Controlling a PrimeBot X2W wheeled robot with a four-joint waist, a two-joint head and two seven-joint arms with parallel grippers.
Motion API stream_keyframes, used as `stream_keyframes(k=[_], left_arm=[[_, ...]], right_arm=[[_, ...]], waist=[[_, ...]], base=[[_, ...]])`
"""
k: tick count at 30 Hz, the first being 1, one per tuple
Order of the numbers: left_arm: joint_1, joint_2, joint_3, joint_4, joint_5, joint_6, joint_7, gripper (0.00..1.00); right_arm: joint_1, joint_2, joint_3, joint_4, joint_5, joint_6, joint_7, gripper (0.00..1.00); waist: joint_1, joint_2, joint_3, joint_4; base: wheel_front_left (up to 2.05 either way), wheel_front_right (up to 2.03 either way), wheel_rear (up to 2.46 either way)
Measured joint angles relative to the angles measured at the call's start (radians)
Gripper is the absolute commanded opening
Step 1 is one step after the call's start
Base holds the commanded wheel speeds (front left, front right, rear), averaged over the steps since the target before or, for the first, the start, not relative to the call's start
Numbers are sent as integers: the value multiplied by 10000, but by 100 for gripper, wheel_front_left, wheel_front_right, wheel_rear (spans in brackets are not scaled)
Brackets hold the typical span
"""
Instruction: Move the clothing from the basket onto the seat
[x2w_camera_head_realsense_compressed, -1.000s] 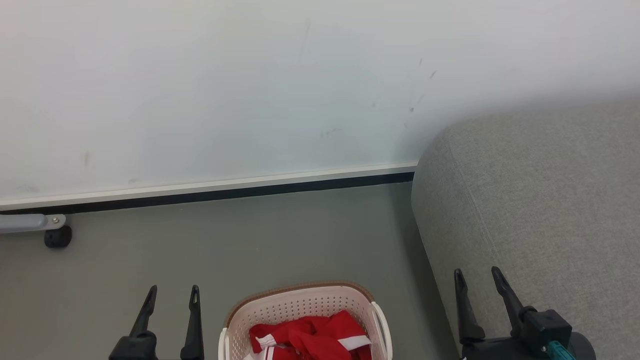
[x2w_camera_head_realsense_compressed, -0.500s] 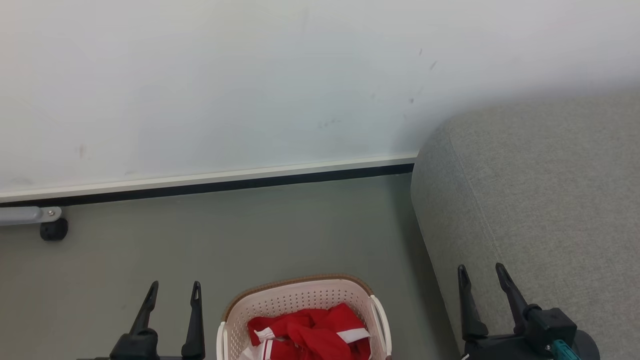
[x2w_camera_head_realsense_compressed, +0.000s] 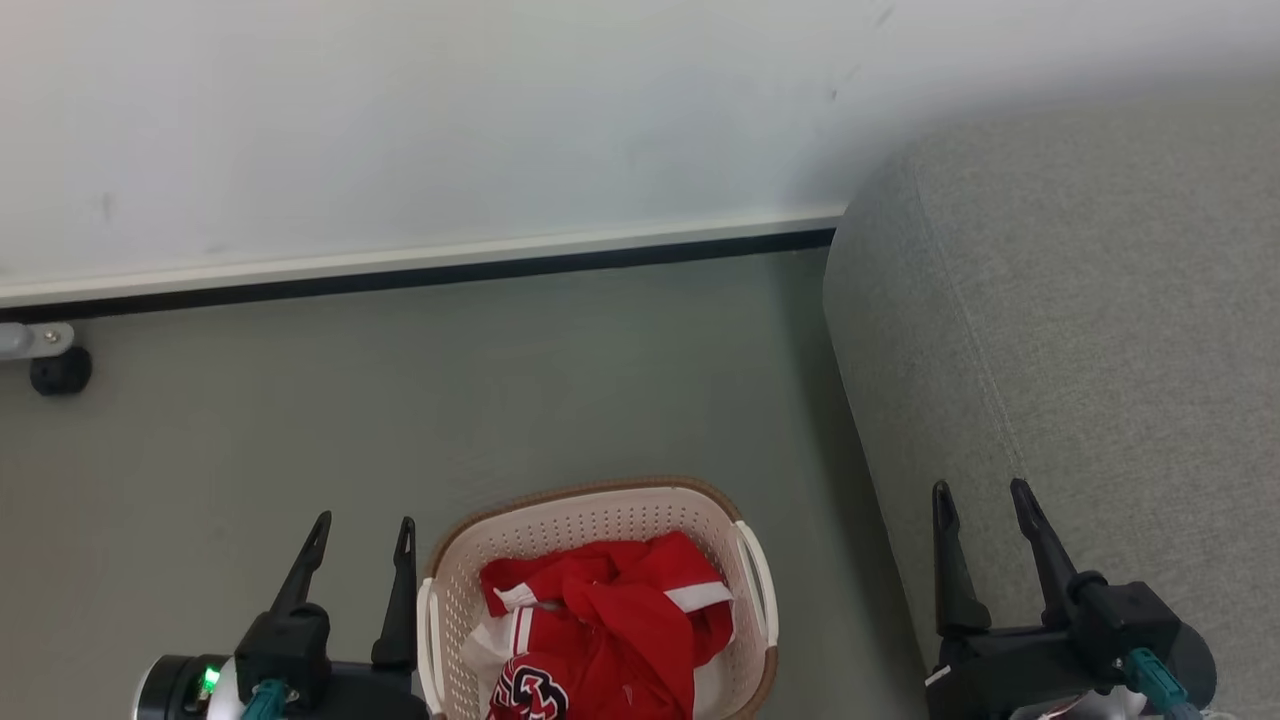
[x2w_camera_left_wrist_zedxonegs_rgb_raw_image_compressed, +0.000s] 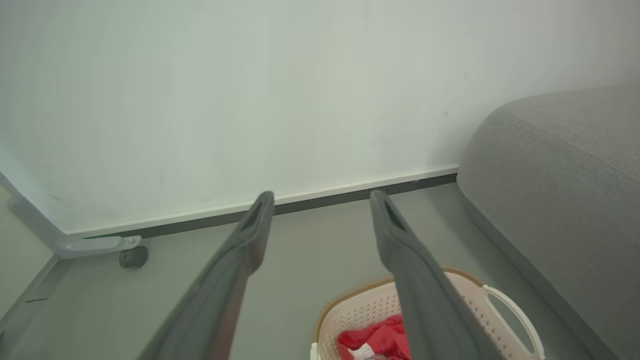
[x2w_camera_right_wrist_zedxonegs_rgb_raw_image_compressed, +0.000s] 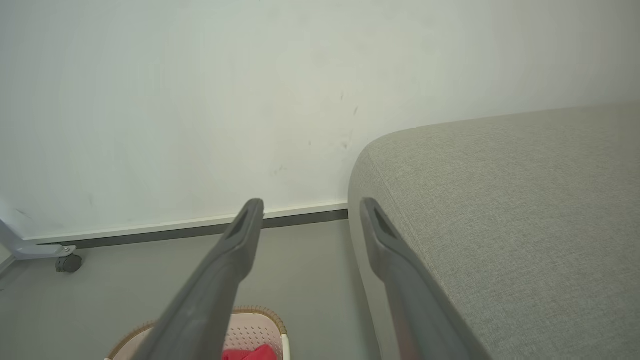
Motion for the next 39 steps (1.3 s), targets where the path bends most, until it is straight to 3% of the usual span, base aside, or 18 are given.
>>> stream_keyframes(k=[24,39], left_arm=[[-2457,-203,-1448,3191,802,-890,821,100],[-3965,-38,-1563,4544,867,-1313,1996,100]], right_arm=[[-1902,100,176,-1007,-556,0,-71,100],[-3277,192,426,-1436,-677,0,-71,100]], waist=[[2,1,3242,-899],[1,2,5236,-1181]], base=[[0,0,0],[0,0,0]])
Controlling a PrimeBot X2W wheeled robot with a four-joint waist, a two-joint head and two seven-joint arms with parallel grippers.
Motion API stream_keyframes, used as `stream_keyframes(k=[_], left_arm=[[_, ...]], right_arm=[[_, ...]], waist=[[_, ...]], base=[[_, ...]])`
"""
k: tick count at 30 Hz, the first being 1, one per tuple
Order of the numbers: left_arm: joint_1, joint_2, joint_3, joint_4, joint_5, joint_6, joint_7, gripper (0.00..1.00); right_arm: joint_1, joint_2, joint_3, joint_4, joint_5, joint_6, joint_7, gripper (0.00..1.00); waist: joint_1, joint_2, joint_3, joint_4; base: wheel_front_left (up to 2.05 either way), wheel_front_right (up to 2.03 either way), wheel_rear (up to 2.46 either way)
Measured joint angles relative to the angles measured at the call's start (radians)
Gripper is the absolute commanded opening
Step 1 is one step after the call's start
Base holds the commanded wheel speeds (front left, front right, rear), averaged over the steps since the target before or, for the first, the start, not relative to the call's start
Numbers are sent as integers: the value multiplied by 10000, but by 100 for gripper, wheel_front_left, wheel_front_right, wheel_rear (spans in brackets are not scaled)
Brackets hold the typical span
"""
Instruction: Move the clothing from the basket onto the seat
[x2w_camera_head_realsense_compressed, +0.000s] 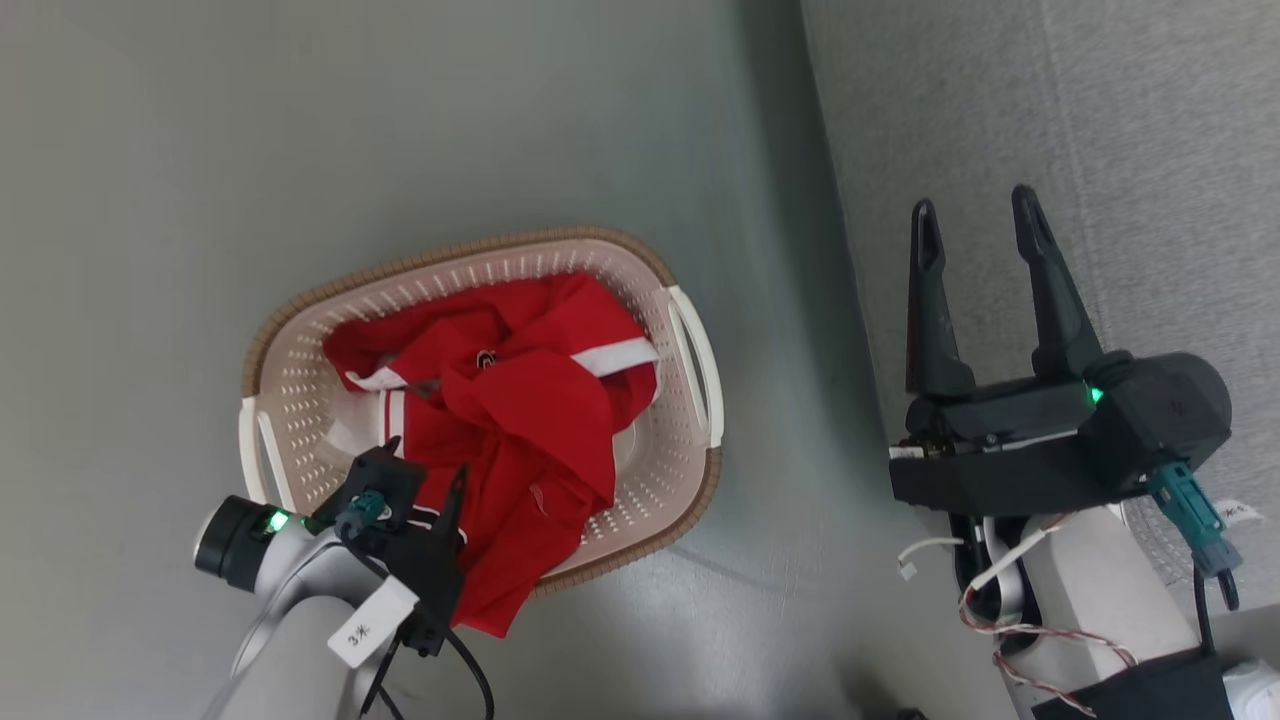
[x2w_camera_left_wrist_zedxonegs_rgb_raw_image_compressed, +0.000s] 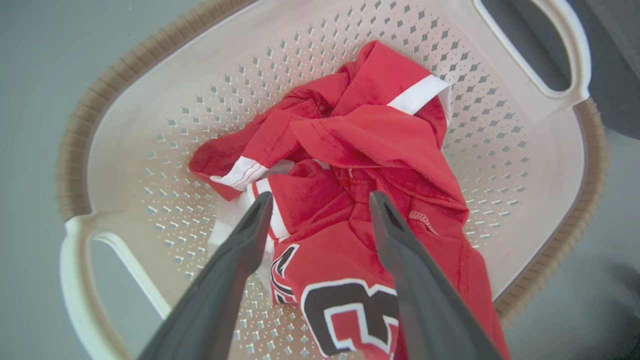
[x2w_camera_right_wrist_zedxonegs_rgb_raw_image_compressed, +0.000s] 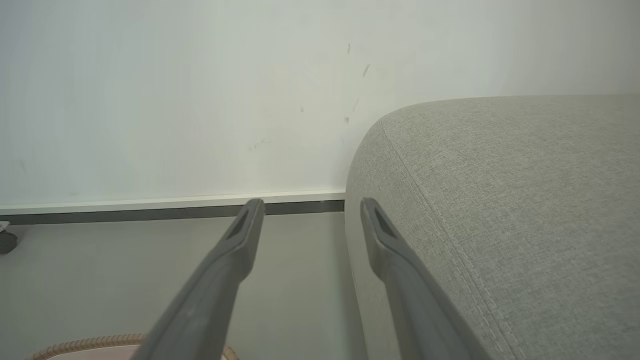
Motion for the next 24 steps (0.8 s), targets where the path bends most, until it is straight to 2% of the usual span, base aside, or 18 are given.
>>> stream_keyframes(k=[9,19,20,21,22,23,24], left_arm=[[-495,90,-82,982,77,-98,558,100],[-953,90,-157,1666,257,-98,982,100],[-984,90,-159,1737,265,-98,1043,69],[-1008,94,-167,1841,267,-98,1066,33],[-1021,90,-196,1929,278,-96,1141,5],[-1027,90,-242,2000,309,-98,1197,0],[-1034,77,-267,2050,334,-98,1223,0]], right_arm=[[-568,17,140,318,-27,-4,0,100],[-757,33,345,631,-27,-6,0,100],[-770,35,362,665,-25,-6,-2,100],[-797,36,395,723,-25,-6,-2,100],[-827,38,426,771,-23,-6,0,100],[-857,44,435,805,-21,-6,0,100],[-892,46,437,834,-19,-6,0,100]], waist=[[0,0,912,-48],[-2,-1,1002,-106],[-2,-1,995,-113],[-2,-1,980,-122],[-2,-1,960,-134],[-2,-1,935,-144],[-2,-1,908,-152]], base=[[0,0,0],[0,0,0],[0,0,0],[0,0,0],[0,0,0],[0,0,0],[0,0,0]])
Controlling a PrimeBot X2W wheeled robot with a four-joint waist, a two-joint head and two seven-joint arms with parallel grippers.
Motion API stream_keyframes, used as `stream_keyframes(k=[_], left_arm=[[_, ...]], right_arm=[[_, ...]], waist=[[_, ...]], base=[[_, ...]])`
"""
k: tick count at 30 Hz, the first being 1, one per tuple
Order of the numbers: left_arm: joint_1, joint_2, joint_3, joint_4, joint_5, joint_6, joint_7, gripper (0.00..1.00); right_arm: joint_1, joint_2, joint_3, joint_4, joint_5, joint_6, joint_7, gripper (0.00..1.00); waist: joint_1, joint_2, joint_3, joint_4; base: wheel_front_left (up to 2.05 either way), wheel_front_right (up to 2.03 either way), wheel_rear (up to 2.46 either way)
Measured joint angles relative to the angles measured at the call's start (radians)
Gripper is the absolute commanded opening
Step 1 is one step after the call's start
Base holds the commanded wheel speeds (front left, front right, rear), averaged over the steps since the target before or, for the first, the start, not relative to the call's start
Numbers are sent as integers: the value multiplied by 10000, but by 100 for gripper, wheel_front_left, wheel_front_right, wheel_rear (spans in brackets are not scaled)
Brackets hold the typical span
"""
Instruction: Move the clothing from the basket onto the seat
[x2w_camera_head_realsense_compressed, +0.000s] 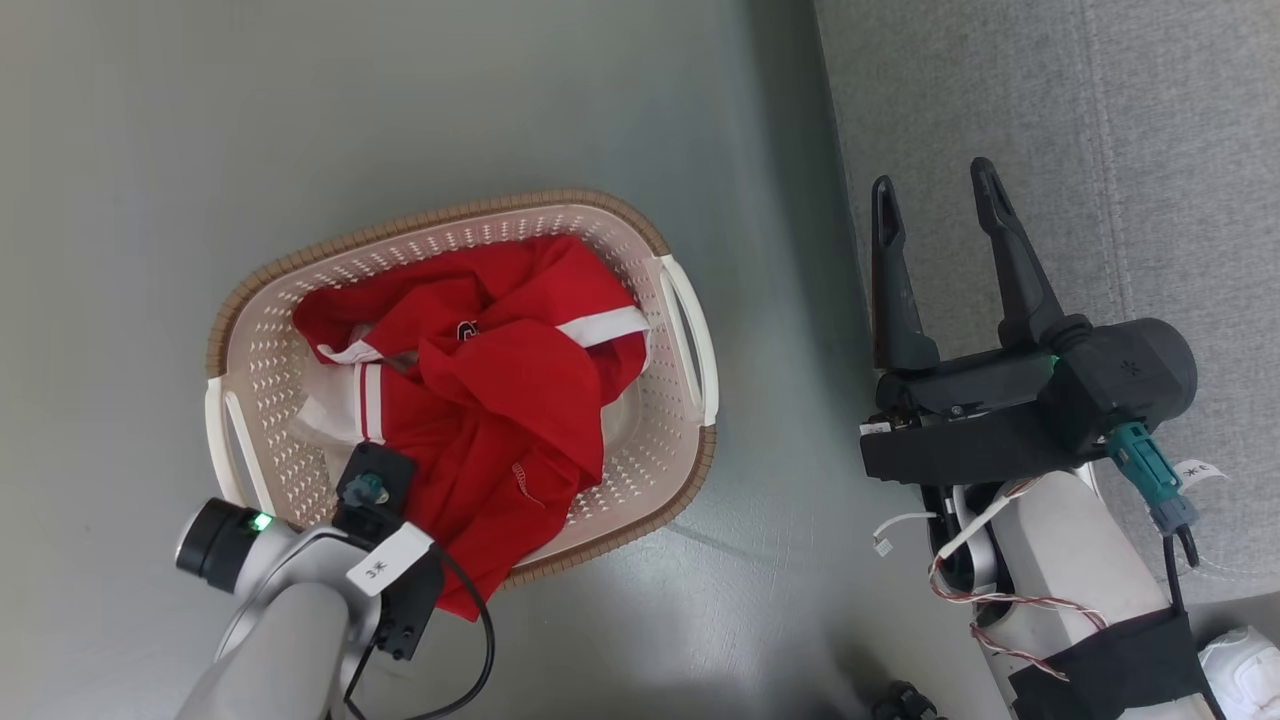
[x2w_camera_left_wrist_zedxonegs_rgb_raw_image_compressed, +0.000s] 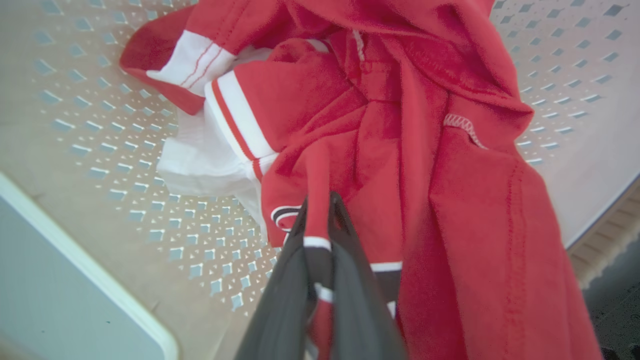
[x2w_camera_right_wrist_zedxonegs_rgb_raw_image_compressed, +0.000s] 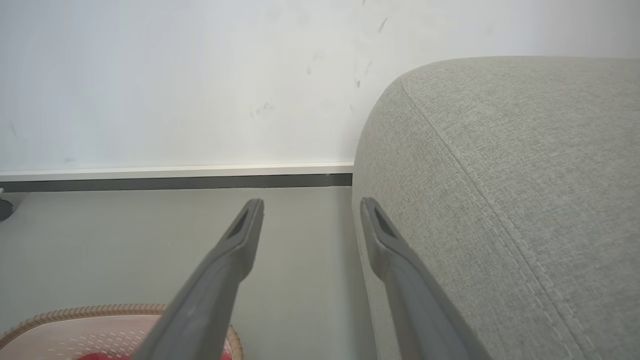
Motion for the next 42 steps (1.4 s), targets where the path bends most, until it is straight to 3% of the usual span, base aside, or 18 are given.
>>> stream_keyframes(k=[9,25,42], left_arm=[[-262,-318,-15,142,-84,-90,-242,0],[-363,-688,378,-238,-1035,-337,-2173,0],[-355,-851,495,-1254,-1659,-430,-3007,0]], right_arm=[[-44,2,109,280,167,-2,0,100],[-11,4,146,1503,314,15,0,100],[654,6,127,2612,527,550,0,100]], waist=[[0,0,-372,6],[-1,-1,-2090,289],[-2,-3,-4412,628]], base=[[0,0,0],[0,0,0],[0,0,0]])
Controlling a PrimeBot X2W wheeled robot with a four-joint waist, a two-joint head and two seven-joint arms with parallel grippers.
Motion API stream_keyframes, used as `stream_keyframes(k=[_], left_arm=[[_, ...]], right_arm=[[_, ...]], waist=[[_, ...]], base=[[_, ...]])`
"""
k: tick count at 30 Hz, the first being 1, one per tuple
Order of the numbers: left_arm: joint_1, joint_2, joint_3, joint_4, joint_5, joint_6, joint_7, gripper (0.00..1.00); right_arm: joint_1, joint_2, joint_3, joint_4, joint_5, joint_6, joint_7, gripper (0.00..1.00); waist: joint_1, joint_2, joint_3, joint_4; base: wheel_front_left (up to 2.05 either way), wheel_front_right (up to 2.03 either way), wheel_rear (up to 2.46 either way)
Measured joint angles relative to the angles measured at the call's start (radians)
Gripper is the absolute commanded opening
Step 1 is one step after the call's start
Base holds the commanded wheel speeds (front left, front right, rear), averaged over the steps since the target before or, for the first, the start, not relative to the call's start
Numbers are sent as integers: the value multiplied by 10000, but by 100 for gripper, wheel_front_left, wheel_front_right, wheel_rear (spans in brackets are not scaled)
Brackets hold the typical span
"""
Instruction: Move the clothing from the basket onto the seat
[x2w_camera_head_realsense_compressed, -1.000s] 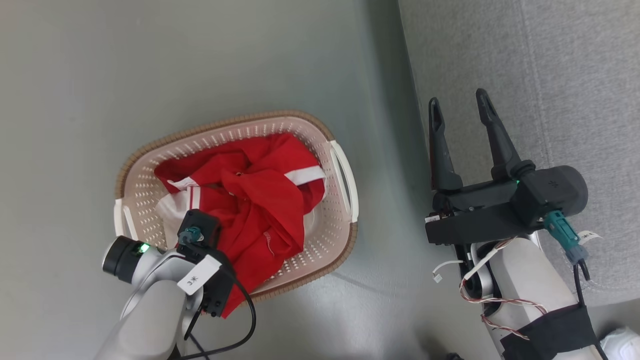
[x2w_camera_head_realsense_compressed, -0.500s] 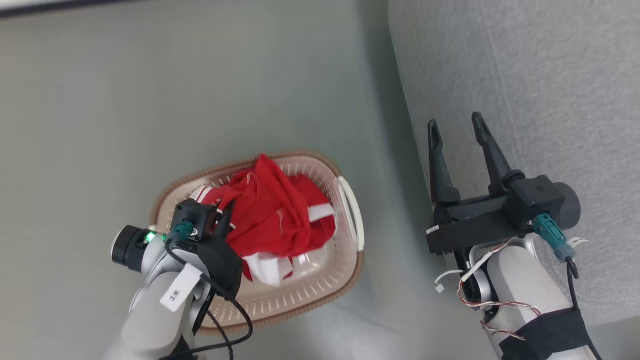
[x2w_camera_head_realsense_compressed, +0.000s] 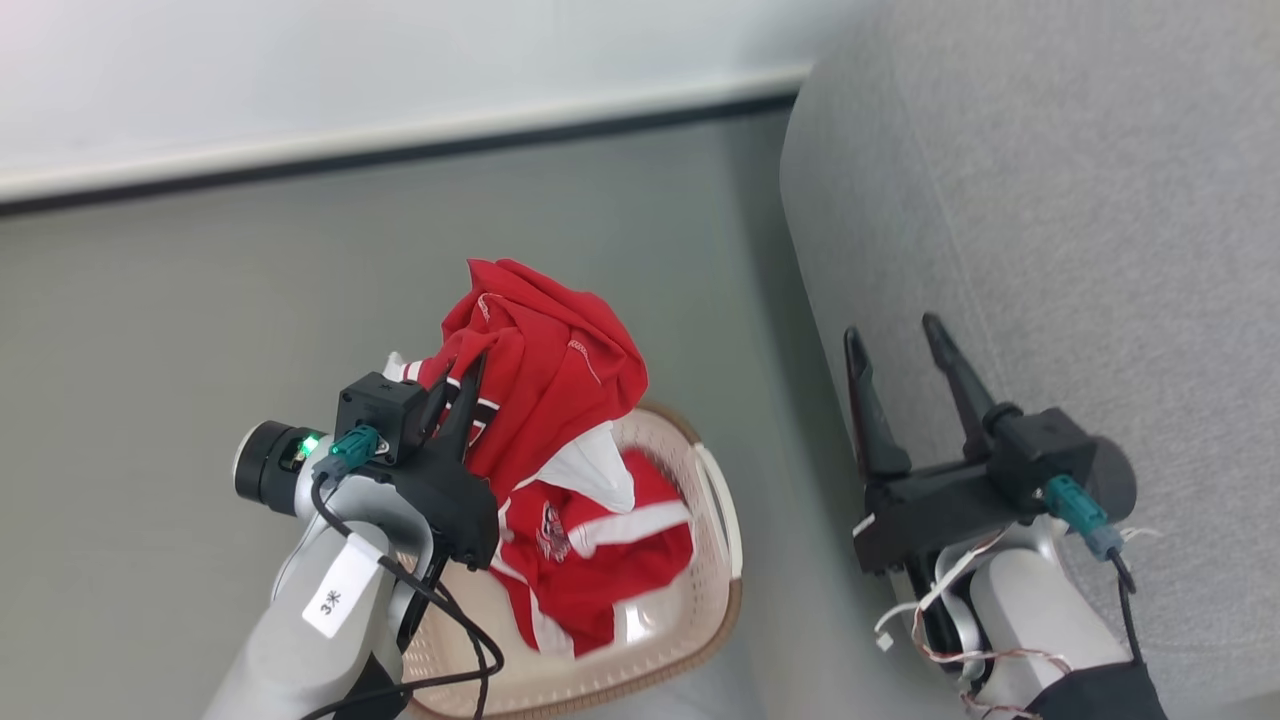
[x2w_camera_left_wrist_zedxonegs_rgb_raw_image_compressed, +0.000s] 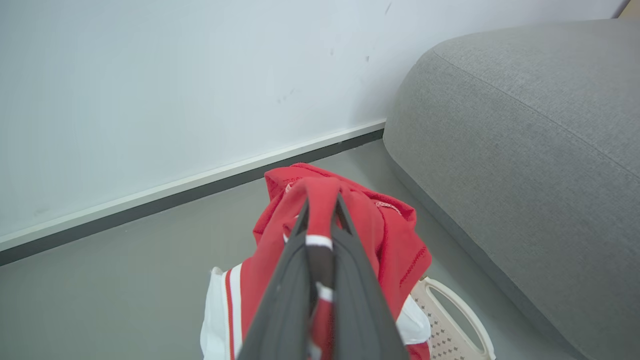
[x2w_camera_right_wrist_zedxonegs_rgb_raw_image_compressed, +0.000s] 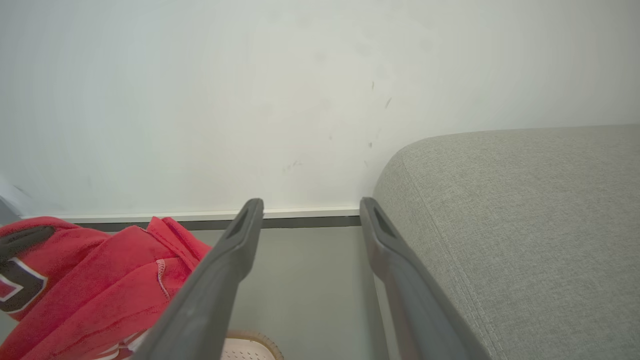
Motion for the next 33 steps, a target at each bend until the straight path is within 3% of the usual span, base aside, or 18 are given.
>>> stream_keyframes(k=[24,33], left_arm=[[291,-155,-174,-917,-717,-10,23,0],[229,-236,-591,-1321,-895,-12,451,0]], right_arm=[[1040,-151,652,1200,146,1152,2,100],[681,-144,1103,1847,73,1501,2,100]], waist=[[0,1,-3150,20],[1,1,-3775,305]], base=[[0,0,0],[0,0,0]])
